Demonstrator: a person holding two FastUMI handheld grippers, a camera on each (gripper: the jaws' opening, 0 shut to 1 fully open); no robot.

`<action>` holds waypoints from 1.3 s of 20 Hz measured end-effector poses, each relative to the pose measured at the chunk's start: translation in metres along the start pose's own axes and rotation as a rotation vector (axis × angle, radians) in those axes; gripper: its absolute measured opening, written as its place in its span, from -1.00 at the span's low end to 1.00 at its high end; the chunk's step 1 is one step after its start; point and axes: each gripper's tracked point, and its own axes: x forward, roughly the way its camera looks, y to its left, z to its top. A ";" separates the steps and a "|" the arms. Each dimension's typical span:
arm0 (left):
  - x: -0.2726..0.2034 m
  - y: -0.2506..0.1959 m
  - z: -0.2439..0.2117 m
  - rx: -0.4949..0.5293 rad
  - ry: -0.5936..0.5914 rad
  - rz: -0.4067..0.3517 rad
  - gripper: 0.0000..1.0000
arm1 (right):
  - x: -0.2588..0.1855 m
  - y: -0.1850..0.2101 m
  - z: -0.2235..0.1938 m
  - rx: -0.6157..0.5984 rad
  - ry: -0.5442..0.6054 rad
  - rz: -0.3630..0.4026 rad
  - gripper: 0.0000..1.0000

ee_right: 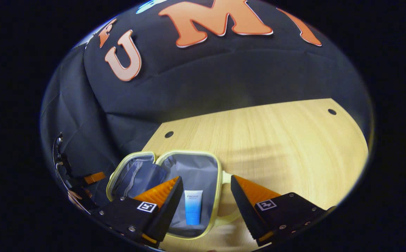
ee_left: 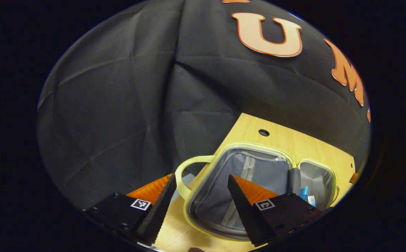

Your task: First open the suitcase, pack the skin care products into it, and then close the suitcase.

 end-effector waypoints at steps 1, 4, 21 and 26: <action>0.005 0.007 0.003 -0.036 -0.015 0.009 0.86 | -0.005 -0.002 0.007 -0.004 -0.021 -0.008 0.80; 0.017 0.023 0.005 -0.165 0.017 -0.020 0.97 | -0.024 -0.008 0.026 -0.045 -0.075 -0.025 0.91; 0.098 0.045 -0.045 -0.784 0.294 -0.154 0.41 | -0.099 -0.056 0.099 -0.221 -0.263 -0.147 0.91; 0.080 0.049 -0.035 -0.732 0.292 -0.156 -0.50 | -0.104 -0.069 0.105 -0.230 -0.276 -0.151 0.91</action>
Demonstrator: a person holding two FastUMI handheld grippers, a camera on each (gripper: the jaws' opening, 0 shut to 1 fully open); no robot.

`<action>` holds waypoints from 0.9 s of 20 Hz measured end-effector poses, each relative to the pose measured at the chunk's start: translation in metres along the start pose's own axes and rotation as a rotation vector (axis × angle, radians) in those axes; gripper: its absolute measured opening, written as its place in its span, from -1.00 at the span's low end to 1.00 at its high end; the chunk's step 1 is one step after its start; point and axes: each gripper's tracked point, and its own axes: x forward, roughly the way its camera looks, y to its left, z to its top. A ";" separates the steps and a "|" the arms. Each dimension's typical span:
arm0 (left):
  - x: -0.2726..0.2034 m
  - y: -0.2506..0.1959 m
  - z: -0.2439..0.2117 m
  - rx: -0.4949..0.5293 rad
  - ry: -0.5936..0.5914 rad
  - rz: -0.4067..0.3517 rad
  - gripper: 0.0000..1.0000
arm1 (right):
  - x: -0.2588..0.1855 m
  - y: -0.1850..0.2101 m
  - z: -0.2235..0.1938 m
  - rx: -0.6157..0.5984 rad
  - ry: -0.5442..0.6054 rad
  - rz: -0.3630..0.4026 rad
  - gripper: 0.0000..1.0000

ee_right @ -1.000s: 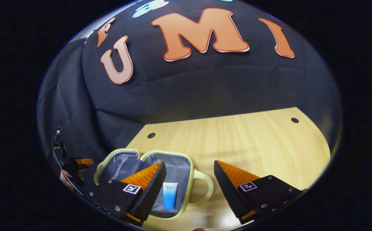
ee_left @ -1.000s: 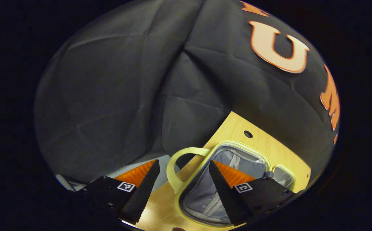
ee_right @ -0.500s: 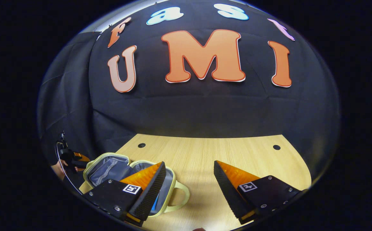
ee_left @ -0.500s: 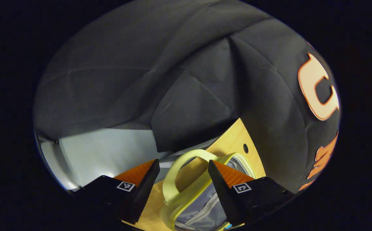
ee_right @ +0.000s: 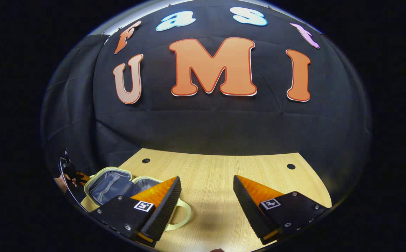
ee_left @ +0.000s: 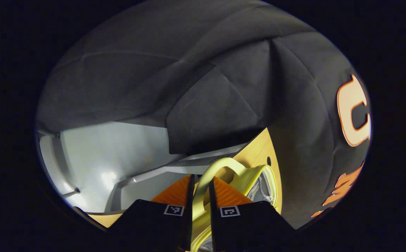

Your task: First open the suitcase, pack the skin care products into it, and then close the suitcase.

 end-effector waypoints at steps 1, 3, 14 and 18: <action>0.001 -0.001 -0.005 0.034 -0.022 0.015 -0.55 | -0.001 -0.002 0.001 -0.002 -0.003 0.004 0.91; -0.013 -0.019 0.005 0.102 -0.072 -0.005 -0.76 | -0.005 -0.009 0.004 -0.013 -0.013 0.006 0.91; -0.136 -0.161 0.008 0.391 -0.250 -0.233 -0.77 | -0.011 -0.022 0.021 -0.035 -0.056 0.052 0.91; -0.170 -0.211 -0.023 0.487 -0.291 -0.305 -0.77 | -0.008 -0.028 0.024 -0.043 -0.072 0.067 0.91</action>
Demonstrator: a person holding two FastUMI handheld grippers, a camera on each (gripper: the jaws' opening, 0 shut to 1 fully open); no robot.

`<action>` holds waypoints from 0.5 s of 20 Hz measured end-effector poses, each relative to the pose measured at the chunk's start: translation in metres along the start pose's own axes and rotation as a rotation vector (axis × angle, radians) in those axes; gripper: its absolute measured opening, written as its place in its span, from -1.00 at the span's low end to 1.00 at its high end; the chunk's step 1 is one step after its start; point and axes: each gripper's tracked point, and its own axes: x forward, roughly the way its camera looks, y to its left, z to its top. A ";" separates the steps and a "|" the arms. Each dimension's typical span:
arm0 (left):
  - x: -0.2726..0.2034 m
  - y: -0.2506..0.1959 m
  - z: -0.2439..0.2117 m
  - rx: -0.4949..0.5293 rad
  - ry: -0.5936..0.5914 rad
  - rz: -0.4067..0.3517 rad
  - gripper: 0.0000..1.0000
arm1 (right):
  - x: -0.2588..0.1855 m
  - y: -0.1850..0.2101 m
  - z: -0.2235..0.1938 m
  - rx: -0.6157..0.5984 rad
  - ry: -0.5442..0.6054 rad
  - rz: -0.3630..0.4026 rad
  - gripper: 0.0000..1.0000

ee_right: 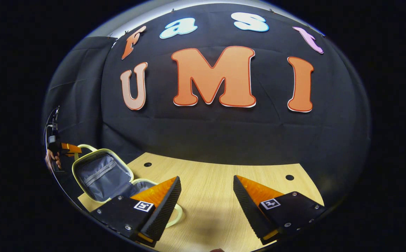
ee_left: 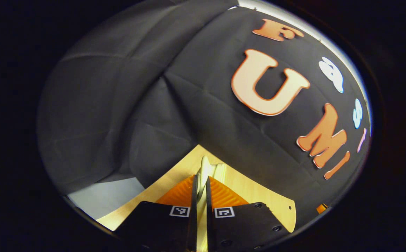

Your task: First open the suitcase, pack the skin care products into it, and then close the suitcase.

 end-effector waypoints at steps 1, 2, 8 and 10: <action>-0.004 -0.017 0.002 0.035 -0.016 -0.010 -0.77 | 0.000 -0.004 0.001 -0.008 -0.005 -0.002 0.91; -0.008 -0.032 0.000 0.070 -0.019 -0.020 -0.77 | 0.002 -0.006 0.001 -0.014 -0.009 0.000 0.91; -0.025 -0.133 -0.020 0.229 -0.017 -0.129 -0.77 | 0.003 -0.021 -0.001 -0.005 -0.020 0.015 0.91; -0.024 -0.152 -0.034 0.269 -0.008 -0.165 -0.78 | 0.003 -0.024 -0.004 -0.006 -0.016 0.020 0.91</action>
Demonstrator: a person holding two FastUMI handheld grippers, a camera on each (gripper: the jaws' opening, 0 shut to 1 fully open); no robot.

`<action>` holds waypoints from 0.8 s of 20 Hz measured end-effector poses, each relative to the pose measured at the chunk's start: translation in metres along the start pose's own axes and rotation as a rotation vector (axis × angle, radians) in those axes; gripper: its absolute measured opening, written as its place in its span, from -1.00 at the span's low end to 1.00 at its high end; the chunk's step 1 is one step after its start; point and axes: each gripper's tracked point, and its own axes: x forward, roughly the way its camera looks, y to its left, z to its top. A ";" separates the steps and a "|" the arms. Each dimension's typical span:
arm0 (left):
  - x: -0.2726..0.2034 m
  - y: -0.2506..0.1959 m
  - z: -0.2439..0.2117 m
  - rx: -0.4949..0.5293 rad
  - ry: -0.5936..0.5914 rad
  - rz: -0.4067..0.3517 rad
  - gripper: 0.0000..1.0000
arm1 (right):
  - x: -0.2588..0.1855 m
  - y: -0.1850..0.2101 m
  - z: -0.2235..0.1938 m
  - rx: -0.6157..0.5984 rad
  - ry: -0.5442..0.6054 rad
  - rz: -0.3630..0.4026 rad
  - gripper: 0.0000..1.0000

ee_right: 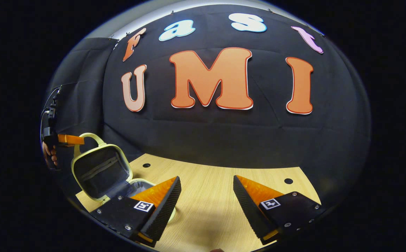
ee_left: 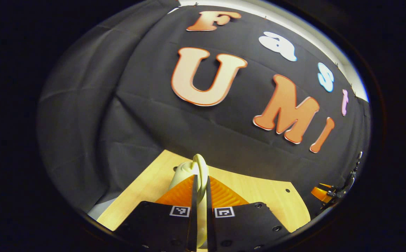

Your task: First open the suitcase, pack the skin care products into it, and then close the suitcase.

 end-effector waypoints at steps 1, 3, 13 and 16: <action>0.003 -0.013 -0.003 0.016 0.004 -0.015 -0.78 | 0.000 -0.004 -0.001 0.000 0.004 0.002 0.91; 0.013 -0.036 -0.010 0.020 0.009 -0.038 -0.78 | -0.001 -0.009 -0.006 0.011 0.012 0.003 0.91; 0.041 -0.159 -0.097 0.036 0.136 -0.227 -0.77 | -0.005 -0.046 -0.031 0.038 0.055 -0.031 0.91; 0.049 -0.183 -0.130 0.015 0.197 -0.260 -0.77 | -0.010 -0.056 -0.033 0.041 0.048 -0.040 0.91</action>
